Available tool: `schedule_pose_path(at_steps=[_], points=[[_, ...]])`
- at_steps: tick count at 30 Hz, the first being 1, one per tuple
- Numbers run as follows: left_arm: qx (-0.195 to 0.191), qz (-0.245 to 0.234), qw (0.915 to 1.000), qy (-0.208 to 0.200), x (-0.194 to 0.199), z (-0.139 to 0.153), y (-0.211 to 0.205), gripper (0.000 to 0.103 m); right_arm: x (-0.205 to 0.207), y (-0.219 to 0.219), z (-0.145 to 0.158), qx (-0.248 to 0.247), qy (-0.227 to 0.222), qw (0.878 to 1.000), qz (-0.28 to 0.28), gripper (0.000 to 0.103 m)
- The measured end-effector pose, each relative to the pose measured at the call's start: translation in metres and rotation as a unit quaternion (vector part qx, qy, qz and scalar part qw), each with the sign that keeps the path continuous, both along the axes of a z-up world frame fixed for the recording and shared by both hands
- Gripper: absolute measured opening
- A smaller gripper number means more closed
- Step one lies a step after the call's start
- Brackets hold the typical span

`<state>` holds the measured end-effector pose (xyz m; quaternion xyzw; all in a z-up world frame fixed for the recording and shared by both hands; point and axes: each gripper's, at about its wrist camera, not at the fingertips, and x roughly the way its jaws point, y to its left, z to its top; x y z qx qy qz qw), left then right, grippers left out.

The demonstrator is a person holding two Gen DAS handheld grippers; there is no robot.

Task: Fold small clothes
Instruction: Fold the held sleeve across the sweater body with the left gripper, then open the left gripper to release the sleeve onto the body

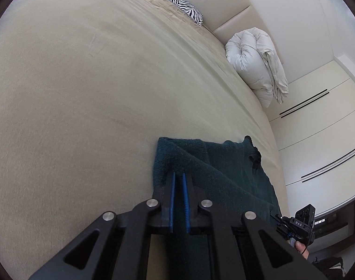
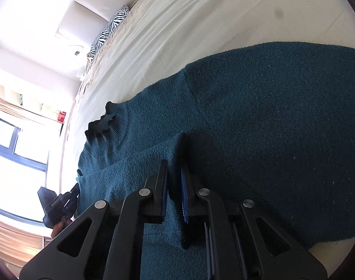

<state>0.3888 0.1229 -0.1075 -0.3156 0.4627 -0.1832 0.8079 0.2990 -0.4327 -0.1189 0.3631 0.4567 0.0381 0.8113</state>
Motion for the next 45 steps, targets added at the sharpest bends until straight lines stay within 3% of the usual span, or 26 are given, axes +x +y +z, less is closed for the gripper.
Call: schedule_pose_path(at_steps=[2, 5, 7, 8, 13, 17, 19, 21, 23, 25, 27, 29, 32, 37, 39, 43, 45], points=[[-0.003, -0.004, 0.9998, -0.017, -0.016, 0.012, -0.002, 0.025, -0.009, 0.001, 0.007, -0.011, -0.002, 1.000, -0.005, 0.015], [0.007, -0.021, 0.9990, -0.038, -0.038, 0.023, -0.012, 0.028, -0.027, 0.006, 0.023, -0.024, -0.030, 0.999, -0.001, 0.030], [0.032, -0.043, 0.9981, -0.029, -0.047, 0.014, -0.025, 0.029, -0.039, 0.010, 0.026, -0.018, -0.043, 0.999, -0.001, 0.057], [0.041, -0.049, 0.9975, -0.030, -0.051, 0.009, -0.029, 0.029, -0.043, 0.012, 0.024, -0.017, -0.045, 0.999, 0.000, 0.060], [0.096, -0.052, 0.9925, -0.055, -0.064, 0.017, -0.040, 0.029, -0.056, 0.017, 0.016, -0.046, -0.028, 0.999, 0.009, 0.059], [0.136, -0.073, 0.9855, -0.070, -0.086, 0.029, -0.059, 0.052, -0.085, 0.005, 0.030, -0.040, -0.042, 0.998, -0.004, 0.060], [0.164, -0.086, 0.9800, -0.073, -0.092, 0.023, -0.069, 0.053, -0.101, -0.004, 0.029, -0.041, -0.026, 0.999, -0.007, 0.060], [0.166, -0.076, 0.9806, -0.072, -0.096, 0.027, -0.069, 0.053, -0.128, -0.021, 0.035, -0.034, -0.038, 0.998, -0.026, 0.060], [0.134, -0.063, 0.9870, -0.063, -0.102, 0.039, -0.065, 0.056, -0.165, -0.048, 0.048, -0.027, -0.071, 0.995, -0.068, 0.060], [0.130, -0.060, 0.9855, -0.091, -0.116, 0.058, -0.072, 0.064, -0.206, -0.085, 0.052, -0.006, -0.088, 0.988, -0.126, 0.060], [0.132, -0.059, 0.9813, -0.127, -0.134, 0.077, -0.081, 0.085, -0.245, -0.124, 0.047, 0.018, -0.092, 0.978, -0.186, 0.060], [0.123, -0.057, 0.9794, -0.149, -0.151, 0.089, -0.090, 0.096, -0.279, -0.162, 0.034, 0.039, -0.078, 0.966, -0.244, 0.060], [0.113, -0.065, 0.9800, -0.150, -0.166, 0.093, -0.107, 0.097, -0.324, -0.209, 0.013, 0.082, -0.069, 0.942, -0.318, 0.061], [0.102, -0.086, 0.9842, -0.116, -0.173, 0.083, -0.135, 0.097, -0.363, -0.265, -0.007, 0.149, -0.109, 0.899, -0.398, 0.059], [0.093, -0.090, 0.9860, -0.105, -0.176, 0.078, -0.143, 0.097, -0.361, -0.281, -0.011, 0.158, -0.109, 0.892, -0.408, 0.059], [0.084, -0.100, 0.9873, -0.091, -0.174, 0.072, -0.157, 0.097, -0.346, -0.311, -0.012, 0.146, -0.108, 0.892, -0.414, 0.057], [0.076, -0.101, 0.9886, -0.082, -0.171, 0.069, -0.160, 0.097, -0.341, -0.327, -0.013, 0.143, -0.109, 0.889, -0.422, 0.050]])
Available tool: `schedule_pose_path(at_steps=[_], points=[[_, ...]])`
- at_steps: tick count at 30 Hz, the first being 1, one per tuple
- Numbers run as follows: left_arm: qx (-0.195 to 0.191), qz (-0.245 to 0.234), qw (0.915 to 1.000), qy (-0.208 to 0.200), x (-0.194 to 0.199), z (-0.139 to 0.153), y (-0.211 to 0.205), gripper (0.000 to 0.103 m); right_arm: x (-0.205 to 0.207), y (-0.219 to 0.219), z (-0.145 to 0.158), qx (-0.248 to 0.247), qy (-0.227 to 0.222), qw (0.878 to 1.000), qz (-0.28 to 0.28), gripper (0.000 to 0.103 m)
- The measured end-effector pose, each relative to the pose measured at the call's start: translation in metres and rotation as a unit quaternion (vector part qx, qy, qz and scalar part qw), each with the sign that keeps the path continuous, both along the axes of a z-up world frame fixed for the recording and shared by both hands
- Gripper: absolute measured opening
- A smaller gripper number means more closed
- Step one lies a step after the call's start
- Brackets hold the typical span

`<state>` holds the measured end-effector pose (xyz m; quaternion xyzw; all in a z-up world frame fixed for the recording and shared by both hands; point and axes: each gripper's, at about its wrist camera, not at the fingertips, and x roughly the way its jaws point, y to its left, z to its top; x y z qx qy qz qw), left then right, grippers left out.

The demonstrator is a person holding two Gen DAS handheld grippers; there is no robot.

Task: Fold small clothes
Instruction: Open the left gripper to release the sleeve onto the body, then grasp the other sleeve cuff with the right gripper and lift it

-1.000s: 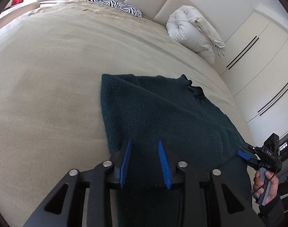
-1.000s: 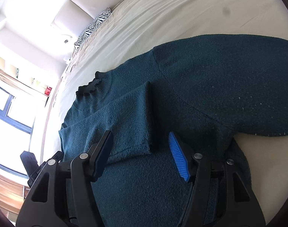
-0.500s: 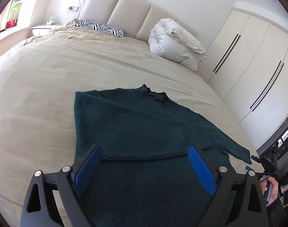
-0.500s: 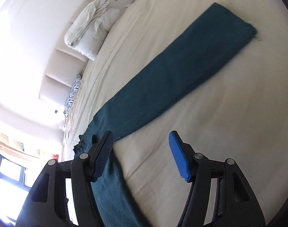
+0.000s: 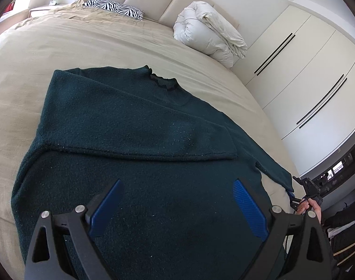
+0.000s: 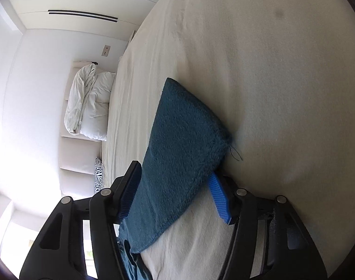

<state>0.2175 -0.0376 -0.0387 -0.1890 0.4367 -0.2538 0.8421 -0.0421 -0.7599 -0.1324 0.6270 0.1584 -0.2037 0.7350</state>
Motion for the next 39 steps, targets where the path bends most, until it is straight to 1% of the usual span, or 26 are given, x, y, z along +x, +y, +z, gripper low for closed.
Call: schedule_pose_path(at_steps=[1, 2, 4, 6, 7, 9, 12, 14, 15, 16, 17, 19, 21, 22, 23, 24, 25, 27, 28, 30, 33, 35, 37, 38, 39], points=[[-0.006, 0.001, 1.0000, 0.005, 0.002, -0.001, 0.000, 0.097, 0.003, -0.008, -0.002, -0.001, 0.003, 1.000, -0.005, 0.040], [-0.013, 0.003, 0.9999, 0.010, 0.004, -0.003, 0.001, 0.097, 0.007, -0.016, -0.004, 0.000, 0.007, 1.000, -0.008, 0.034], [-0.029, 0.008, 0.9993, 0.021, 0.007, -0.007, 0.004, 0.097, 0.011, -0.025, -0.009, 0.005, 0.021, 1.000, -0.017, 0.017], [-0.041, 0.010, 0.9987, 0.030, 0.012, -0.009, 0.006, 0.096, 0.014, -0.030, -0.005, -0.006, 0.038, 0.999, -0.021, 0.014], [-0.046, 0.011, 0.9983, 0.034, 0.014, -0.010, 0.008, 0.096, 0.018, -0.029, 0.000, -0.020, 0.044, 0.999, -0.018, 0.009], [-0.058, 0.014, 0.9973, 0.043, 0.019, -0.010, 0.010, 0.096, 0.027, -0.018, 0.019, -0.060, 0.061, 0.996, -0.005, 0.008], [-0.084, 0.015, 0.9953, 0.047, 0.025, -0.008, 0.015, 0.096, 0.052, 0.016, 0.060, -0.131, 0.075, 0.988, 0.033, 0.007], [-0.095, 0.015, 0.9944, 0.045, 0.029, -0.003, 0.015, 0.096, 0.082, 0.061, 0.094, -0.193, 0.086, 0.974, 0.080, 0.007], [-0.102, 0.015, 0.9938, 0.043, 0.031, -0.001, 0.015, 0.096, 0.100, 0.089, 0.109, -0.229, 0.089, 0.963, 0.111, 0.007], [-0.110, 0.016, 0.9929, 0.042, 0.033, 0.002, 0.014, 0.096, 0.121, 0.120, 0.124, -0.267, 0.094, 0.948, 0.146, 0.007], [-0.119, 0.017, 0.9918, 0.043, 0.035, 0.003, 0.014, 0.096, 0.139, 0.156, 0.137, -0.311, 0.101, 0.927, 0.183, 0.007], [-0.143, 0.013, 0.9884, 0.049, 0.040, 0.006, 0.011, 0.096, 0.168, 0.237, 0.153, -0.399, 0.110, 0.875, 0.251, 0.007], [-0.164, 0.006, 0.9843, 0.065, 0.045, 0.007, 0.005, 0.096, 0.188, 0.307, 0.151, -0.452, 0.112, 0.831, 0.305, 0.007], [-0.176, 0.000, 0.9819, 0.071, 0.048, 0.007, 0.001, 0.096, 0.190, 0.344, 0.147, -0.474, 0.117, 0.810, 0.324, 0.007], [-0.188, -0.009, 0.9790, 0.078, 0.050, 0.007, -0.004, 0.096, 0.197, 0.372, 0.141, -0.493, 0.121, 0.792, 0.341, 0.007], [-0.200, -0.016, 0.9758, 0.086, 0.052, 0.007, -0.008, 0.096, 0.201, 0.395, 0.133, -0.503, 0.124, 0.778, 0.355, 0.007], [-0.216, -0.022, 0.9717, 0.093, 0.054, 0.005, -0.011, 0.096, 0.193, 0.420, 0.125, -0.508, 0.126, 0.768, 0.369, 0.007], [-0.243, -0.032, 0.9633, 0.109, 0.061, 0.001, -0.018, 0.097, 0.196, 0.456, 0.111, -0.512, 0.131, 0.754, 0.391, 0.007], [-0.246, -0.036, 0.9611, 0.120, 0.064, -0.002, -0.022, 0.097, 0.197, 0.469, 0.104, -0.512, 0.134, 0.749, 0.399, 0.007], [-0.238, -0.041, 0.9594, 0.146, 0.072, -0.011, -0.032, 0.097, 0.190, 0.491, 0.091, -0.504, 0.137, 0.745, 0.414, 0.007], [-0.243, -0.052, 0.9529, 0.174, 0.079, -0.022, -0.046, 0.097, 0.188, 0.514, 0.077, -0.505, 0.140, 0.738, 0.426, 0.007], [-0.233, -0.061, 0.9531, 0.183, 0.084, -0.024, -0.053, 0.097, 0.180, 0.519, 0.073, -0.501, 0.138, 0.737, 0.431, 0.007], [-0.215, -0.067, 0.9548, 0.194, 0.091, -0.028, -0.061, 0.096, 0.179, 0.520, 0.072, -0.497, 0.135, 0.737, 0.437, 0.008], [-0.209, -0.068, 0.9546, 0.201, 0.094, -0.031, -0.064, 0.091, 0.177, 0.520, 0.071, -0.492, 0.133, 0.740, 0.439, 0.009], [-0.212, -0.071, 0.9522, 0.208, 0.096, -0.034, -0.067, 0.077, 0.175, 0.520, 0.071, -0.486, 0.132, 0.743, 0.440, 0.010]])
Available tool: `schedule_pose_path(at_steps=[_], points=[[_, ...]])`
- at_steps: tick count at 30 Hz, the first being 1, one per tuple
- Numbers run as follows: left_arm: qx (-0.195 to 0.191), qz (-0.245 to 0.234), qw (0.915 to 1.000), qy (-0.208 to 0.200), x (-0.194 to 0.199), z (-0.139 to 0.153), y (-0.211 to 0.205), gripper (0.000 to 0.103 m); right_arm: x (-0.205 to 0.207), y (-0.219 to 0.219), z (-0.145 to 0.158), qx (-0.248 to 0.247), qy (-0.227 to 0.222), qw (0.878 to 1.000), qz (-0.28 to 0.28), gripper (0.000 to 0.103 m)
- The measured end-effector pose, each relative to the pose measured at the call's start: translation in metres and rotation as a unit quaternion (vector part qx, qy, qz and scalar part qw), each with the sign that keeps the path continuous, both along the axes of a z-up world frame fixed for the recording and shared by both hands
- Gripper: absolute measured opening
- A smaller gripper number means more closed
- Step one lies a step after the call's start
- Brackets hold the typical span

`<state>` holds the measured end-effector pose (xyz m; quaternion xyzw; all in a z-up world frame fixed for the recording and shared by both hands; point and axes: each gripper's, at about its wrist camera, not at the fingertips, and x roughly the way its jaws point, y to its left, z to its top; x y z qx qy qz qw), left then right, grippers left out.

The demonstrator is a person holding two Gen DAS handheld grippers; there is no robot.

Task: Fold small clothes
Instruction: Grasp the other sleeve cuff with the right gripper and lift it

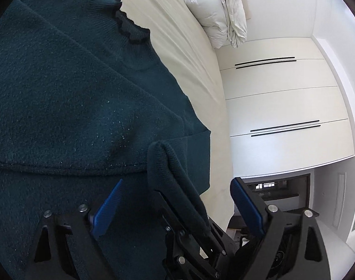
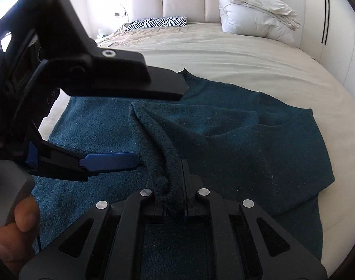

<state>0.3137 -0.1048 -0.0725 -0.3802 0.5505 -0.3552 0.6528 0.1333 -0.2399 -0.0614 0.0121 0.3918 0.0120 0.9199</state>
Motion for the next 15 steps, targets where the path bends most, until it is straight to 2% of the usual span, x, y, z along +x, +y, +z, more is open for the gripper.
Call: schedule_pose_path(at_steps=[1, 2, 3, 5, 6, 9, 11, 15], points=[[-0.008, -0.008, 0.9999, 0.009, 0.002, -0.004, -0.003, 0.066, 0.009, -0.006, -0.001, 0.006, 0.002, 1.000, -0.002, 0.010], [-0.007, -0.013, 0.9997, 0.018, 0.004, -0.008, -0.006, 0.043, 0.008, -0.006, -0.002, 0.010, 0.003, 1.000, -0.003, 0.010], [-0.001, -0.010, 0.9997, 0.021, 0.004, -0.010, -0.006, 0.032, 0.007, -0.006, -0.003, 0.010, 0.006, 1.000, -0.004, 0.010], [-0.009, -0.008, 0.9995, 0.028, 0.005, -0.014, -0.005, 0.025, 0.002, -0.007, -0.002, 0.014, 0.009, 1.000, -0.006, 0.011], [-0.010, -0.005, 0.9995, 0.031, 0.004, -0.016, -0.002, 0.019, -0.001, -0.008, -0.002, 0.018, 0.011, 1.000, -0.004, 0.013], [-0.008, -0.001, 0.9996, 0.028, 0.005, -0.015, 0.005, 0.009, -0.016, -0.013, 0.002, 0.032, 0.018, 0.999, 0.007, 0.015], [0.004, -0.004, 0.9999, 0.012, 0.008, -0.005, 0.011, 0.009, -0.032, -0.021, 0.004, 0.046, 0.013, 0.999, 0.015, 0.018], [0.038, -0.004, 0.9983, -0.044, 0.020, 0.030, 0.029, 0.009, -0.064, -0.055, 0.005, 0.112, 0.008, 0.994, 0.007, 0.021]])
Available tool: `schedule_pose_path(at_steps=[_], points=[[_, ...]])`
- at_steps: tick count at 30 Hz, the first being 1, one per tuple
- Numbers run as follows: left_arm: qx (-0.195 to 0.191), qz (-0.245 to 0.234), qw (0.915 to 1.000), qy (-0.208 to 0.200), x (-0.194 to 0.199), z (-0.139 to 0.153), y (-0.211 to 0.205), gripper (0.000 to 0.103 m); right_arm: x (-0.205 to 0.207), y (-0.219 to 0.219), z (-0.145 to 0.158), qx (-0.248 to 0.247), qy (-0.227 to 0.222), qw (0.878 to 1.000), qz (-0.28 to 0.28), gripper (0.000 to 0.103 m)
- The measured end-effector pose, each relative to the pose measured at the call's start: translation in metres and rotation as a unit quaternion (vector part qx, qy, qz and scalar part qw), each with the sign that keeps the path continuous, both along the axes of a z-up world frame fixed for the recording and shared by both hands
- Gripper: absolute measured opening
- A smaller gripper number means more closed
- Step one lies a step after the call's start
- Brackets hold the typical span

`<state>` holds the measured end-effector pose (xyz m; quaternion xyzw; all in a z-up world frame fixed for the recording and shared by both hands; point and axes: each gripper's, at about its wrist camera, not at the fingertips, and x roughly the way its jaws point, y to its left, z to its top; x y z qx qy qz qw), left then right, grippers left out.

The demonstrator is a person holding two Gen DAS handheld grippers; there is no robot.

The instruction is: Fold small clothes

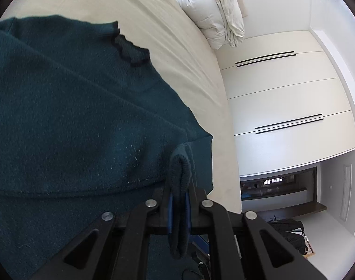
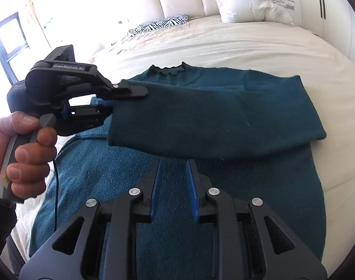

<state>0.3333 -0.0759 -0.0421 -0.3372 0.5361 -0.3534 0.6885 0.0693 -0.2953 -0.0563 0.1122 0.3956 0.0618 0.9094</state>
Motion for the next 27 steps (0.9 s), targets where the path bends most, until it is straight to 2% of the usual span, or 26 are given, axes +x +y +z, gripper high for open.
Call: schedule_pose_path(at_steps=[2, 5, 8, 10, 15, 19, 23, 26, 27], points=[[0.021, 0.000, 0.9992, -0.034, 0.004, 0.022, 0.012, 0.009, -0.010, -0.021, -0.004, 0.044, 0.009, 0.999, -0.013, 0.021], [0.067, -0.006, 0.9943, -0.083, 0.011, 0.051, 0.025, 0.009, -0.017, -0.047, -0.019, 0.079, 0.034, 0.995, -0.041, 0.028], [0.113, -0.004, 0.9883, -0.103, 0.019, 0.059, 0.040, 0.009, -0.020, -0.068, -0.033, 0.110, 0.052, 0.990, -0.066, 0.029], [0.120, 0.004, 0.9884, -0.093, 0.027, 0.050, 0.054, 0.009, -0.022, -0.078, -0.038, 0.132, 0.054, 0.987, -0.073, 0.029], [0.127, 0.029, 0.9901, -0.052, 0.044, 0.014, 0.088, 0.009, -0.023, -0.091, -0.043, 0.150, 0.055, 0.984, -0.076, 0.029], [0.134, 0.047, 0.9894, -0.031, 0.052, -0.017, 0.106, 0.009, -0.022, -0.102, -0.034, 0.178, 0.050, 0.979, -0.089, 0.029], [0.144, 0.051, 0.9880, -0.019, 0.057, -0.043, 0.106, 0.009, -0.013, -0.120, -0.033, 0.229, 0.043, 0.967, -0.102, 0.029], [0.129, 0.061, 0.9897, -0.007, 0.058, -0.057, 0.114, 0.009, 0.005, -0.135, -0.032, 0.268, 0.036, 0.955, -0.120, 0.029], [0.126, 0.062, 0.9900, -0.007, 0.059, -0.058, 0.116, 0.009, 0.012, -0.139, -0.031, 0.280, 0.036, 0.951, -0.129, 0.032]])
